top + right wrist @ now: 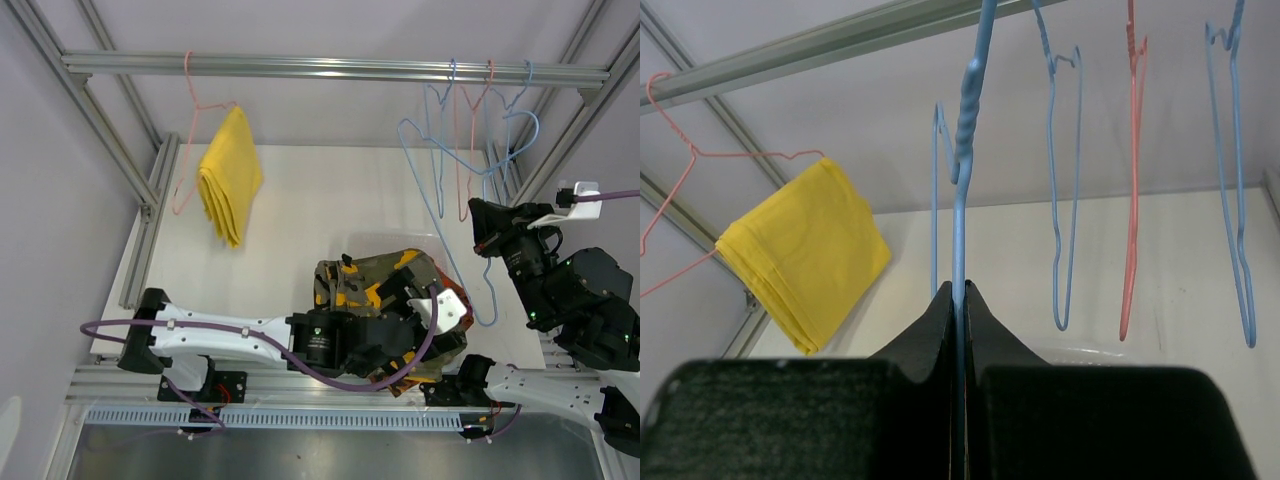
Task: Remove the trousers from the hanger
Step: Place the trousers in the bin.
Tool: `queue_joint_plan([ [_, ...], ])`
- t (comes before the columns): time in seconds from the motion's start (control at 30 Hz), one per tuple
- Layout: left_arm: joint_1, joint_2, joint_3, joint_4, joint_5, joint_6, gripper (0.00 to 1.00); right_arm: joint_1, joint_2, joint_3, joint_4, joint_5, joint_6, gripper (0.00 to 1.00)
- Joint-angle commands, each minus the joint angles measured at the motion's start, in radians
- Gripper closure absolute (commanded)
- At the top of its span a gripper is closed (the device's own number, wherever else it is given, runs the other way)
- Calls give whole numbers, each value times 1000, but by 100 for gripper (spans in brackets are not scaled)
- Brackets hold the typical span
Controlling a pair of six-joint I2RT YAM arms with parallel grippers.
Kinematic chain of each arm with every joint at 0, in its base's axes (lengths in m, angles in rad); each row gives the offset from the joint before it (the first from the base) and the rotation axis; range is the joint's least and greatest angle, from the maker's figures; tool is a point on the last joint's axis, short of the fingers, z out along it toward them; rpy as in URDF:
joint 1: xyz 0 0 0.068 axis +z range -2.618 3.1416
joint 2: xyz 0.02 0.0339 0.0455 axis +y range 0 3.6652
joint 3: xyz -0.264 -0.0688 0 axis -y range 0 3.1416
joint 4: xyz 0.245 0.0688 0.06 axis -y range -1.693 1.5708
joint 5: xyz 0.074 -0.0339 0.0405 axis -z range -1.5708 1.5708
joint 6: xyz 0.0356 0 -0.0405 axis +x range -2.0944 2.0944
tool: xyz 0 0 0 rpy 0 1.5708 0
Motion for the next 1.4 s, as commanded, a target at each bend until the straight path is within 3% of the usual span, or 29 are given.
queue_joint_plan([
  [0.0,8,-101,-68,27,-71,-100,0,-3,-13,-1,52,-12,12,100],
  [0.13,57,-91,-163,140,-91,-160,0,-3,-11,16,34,-25,18,100],
  [0.37,197,2,-315,231,-18,-494,1,-1,-44,1,-9,-24,34,100],
  [0.53,204,186,-390,217,17,-763,1,-3,-76,-22,-16,-27,40,100],
  [0.63,188,246,-418,207,50,-833,1,-3,-76,-27,-17,-24,38,100],
  [0.83,152,131,-361,41,-30,-784,1,-3,-64,-7,-5,-33,34,100],
  [1.0,151,-103,-277,-97,-192,-676,1,-3,-39,5,4,-45,29,100],
  [1.2,149,-408,-263,-67,-239,-444,1,-1,24,22,-37,-87,22,100],
  [1.37,158,-568,-262,-65,-278,-217,0,-3,123,91,-101,-93,-31,100],
])
